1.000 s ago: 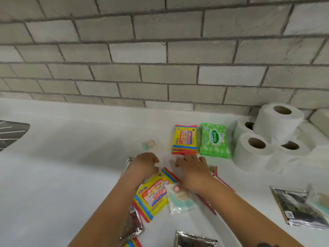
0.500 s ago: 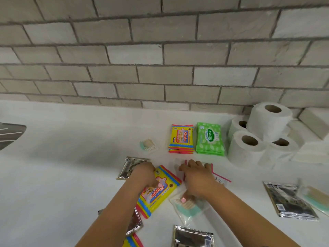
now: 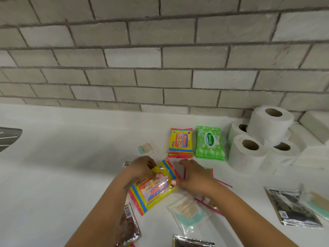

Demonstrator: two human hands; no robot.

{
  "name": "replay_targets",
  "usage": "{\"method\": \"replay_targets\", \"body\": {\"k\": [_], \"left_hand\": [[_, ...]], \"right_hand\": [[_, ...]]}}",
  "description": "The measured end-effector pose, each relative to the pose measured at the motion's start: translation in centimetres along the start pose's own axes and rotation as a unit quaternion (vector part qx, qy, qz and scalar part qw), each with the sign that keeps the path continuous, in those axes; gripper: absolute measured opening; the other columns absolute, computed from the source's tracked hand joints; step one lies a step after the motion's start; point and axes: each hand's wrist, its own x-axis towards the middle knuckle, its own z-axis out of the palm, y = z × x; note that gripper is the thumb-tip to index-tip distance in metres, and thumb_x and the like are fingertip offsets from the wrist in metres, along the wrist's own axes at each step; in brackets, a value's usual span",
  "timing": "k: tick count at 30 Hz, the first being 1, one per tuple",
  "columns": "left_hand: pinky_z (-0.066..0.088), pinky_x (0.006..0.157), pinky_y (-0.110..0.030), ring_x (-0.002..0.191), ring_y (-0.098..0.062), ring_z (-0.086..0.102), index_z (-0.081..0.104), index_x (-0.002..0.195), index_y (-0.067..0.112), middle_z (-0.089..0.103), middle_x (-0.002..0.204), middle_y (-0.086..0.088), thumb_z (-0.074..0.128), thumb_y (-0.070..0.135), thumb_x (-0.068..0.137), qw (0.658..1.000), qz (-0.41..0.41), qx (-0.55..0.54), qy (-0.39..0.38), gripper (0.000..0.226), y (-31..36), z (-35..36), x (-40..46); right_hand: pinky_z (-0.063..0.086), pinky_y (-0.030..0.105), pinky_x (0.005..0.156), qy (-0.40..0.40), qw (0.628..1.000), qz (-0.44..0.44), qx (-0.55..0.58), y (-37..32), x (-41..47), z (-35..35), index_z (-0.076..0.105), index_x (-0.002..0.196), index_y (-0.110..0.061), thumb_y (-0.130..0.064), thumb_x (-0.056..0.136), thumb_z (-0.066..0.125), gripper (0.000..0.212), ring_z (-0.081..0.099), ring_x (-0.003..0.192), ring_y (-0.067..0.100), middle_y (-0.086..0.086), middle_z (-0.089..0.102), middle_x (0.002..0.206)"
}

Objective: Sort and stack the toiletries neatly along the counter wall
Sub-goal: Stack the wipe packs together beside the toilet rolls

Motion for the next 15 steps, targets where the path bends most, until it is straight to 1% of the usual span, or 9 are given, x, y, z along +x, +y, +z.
{"method": "replay_targets", "body": {"k": [3, 5, 7, 8, 10, 11, 12, 13, 15], "left_hand": [[0.041, 0.059, -0.012, 0.075, -0.007, 0.056, 0.058, 0.092, 0.017, 0.06, 0.086, 0.007, 0.078, 0.02, 0.074, 0.996, 0.032, -0.083, 0.032, 0.026, 0.1, -1.2, 0.8], [0.042, 0.054, -0.008, 0.063, -0.001, 0.056, 0.058, 0.08, 0.019, 0.061, 0.075, 0.009, 0.077, 0.015, 0.075, 0.987, 0.053, -0.144, 0.056, 0.019, 0.5, -1.7, 1.4], [0.047, 0.056, -0.013, 0.055, 0.002, 0.06, 0.063, 0.081, 0.017, 0.065, 0.074, 0.006, 0.075, 0.014, 0.077, 0.976, 0.066, -0.197, 0.072, 0.013, 1.1, -2.0, 2.3], [0.049, 0.057, -0.017, 0.054, 0.001, 0.061, 0.066, 0.085, 0.014, 0.068, 0.074, 0.003, 0.074, 0.014, 0.078, 0.968, 0.07, -0.229, 0.079, 0.01, 1.5, -2.1, 2.6], [0.053, 0.058, -0.021, 0.056, -0.005, 0.064, 0.069, 0.093, 0.01, 0.07, 0.077, -0.002, 0.072, 0.016, 0.081, 0.955, 0.065, -0.275, 0.091, 0.014, 2.5, -2.1, 3.4], [0.055, 0.061, -0.023, 0.058, -0.007, 0.065, 0.07, 0.096, 0.009, 0.071, 0.078, -0.003, 0.07, 0.016, 0.082, 0.951, 0.062, -0.289, 0.095, 0.016, 3.0, -2.0, 3.8], [0.057, 0.066, -0.026, 0.061, -0.012, 0.066, 0.071, 0.097, 0.009, 0.071, 0.079, -0.005, 0.069, 0.015, 0.083, 0.946, 0.056, -0.305, 0.095, 0.016, 3.5, -1.9, 4.3], [0.058, 0.073, -0.032, 0.067, -0.018, 0.068, 0.071, 0.097, 0.009, 0.072, 0.082, -0.008, 0.069, 0.015, 0.083, 0.943, 0.05, -0.317, 0.089, 0.015, 4.0, -1.8, 4.8], [0.056, 0.083, -0.043, 0.078, -0.029, 0.068, 0.071, 0.098, 0.009, 0.072, 0.091, -0.014, 0.069, 0.018, 0.084, 0.937, 0.035, -0.338, 0.078, 0.017, 4.9, -1.4, 5.9]], "right_hand": [[0.034, 0.02, 0.092, 0.078, 0.992, -0.026, 0.094, -0.2, 0.6, 0.1, 0.037, 0.138, -0.025, -0.041, 0.079, 0.07, 0.07, 0.041, 0.128, 0.013, -0.004, 0.038, 0.139], [0.036, 0.021, 0.088, 0.145, 0.982, -0.038, 0.116, -0.3, 1.0, 0.4, 0.04, 0.136, -0.025, -0.039, 0.079, 0.07, 0.066, 0.044, 0.123, 0.012, -0.005, 0.038, 0.134], [0.042, 0.027, 0.091, 0.199, 0.973, -0.06, 0.104, -0.4, 1.5, 0.6, 0.044, 0.133, -0.023, -0.042, 0.08, 0.067, 0.061, 0.044, 0.121, 0.013, -0.006, 0.039, 0.131], [0.043, 0.028, 0.093, 0.211, 0.97, -0.077, 0.094, -0.6, 1.7, 0.6, 0.046, 0.131, -0.023, -0.048, 0.079, 0.064, 0.06, 0.043, 0.121, 0.013, -0.007, 0.04, 0.13], [0.04, 0.025, 0.097, 0.215, 0.968, -0.111, 0.064, -0.9, 1.8, 0.7, 0.051, 0.128, -0.024, -0.062, 0.073, 0.055, 0.067, 0.04, 0.121, 0.01, -0.007, 0.045, 0.128], [0.038, 0.024, 0.099, 0.22, 0.966, -0.129, 0.037, -0.9, 1.9, 0.7, 0.053, 0.127, -0.024, -0.064, 0.068, 0.054, 0.072, 0.04, 0.12, 0.01, -0.005, 0.049, 0.127], [0.037, 0.027, 0.1, 0.227, 0.963, -0.148, -0.006, -0.7, 2.1, 1.0, 0.055, 0.125, -0.023, -0.063, 0.062, 0.06, 0.075, 0.042, 0.119, 0.013, -0.003, 0.053, 0.125], [0.041, 0.033, 0.101, 0.227, 0.959, -0.16, -0.061, -0.4, 2.5, 1.2, 0.056, 0.124, -0.023, -0.059, 0.057, 0.068, 0.077, 0.047, 0.119, 0.018, 0.0, 0.056, 0.124], [0.051, 0.046, 0.091, 0.223, 0.949, -0.155, -0.159, 0.1, 3.5, 1.5, 0.063, 0.118, -0.021, -0.038, 0.046, 0.085, 0.077, 0.06, 0.112, 0.026, 0.003, 0.064, 0.118]]}}
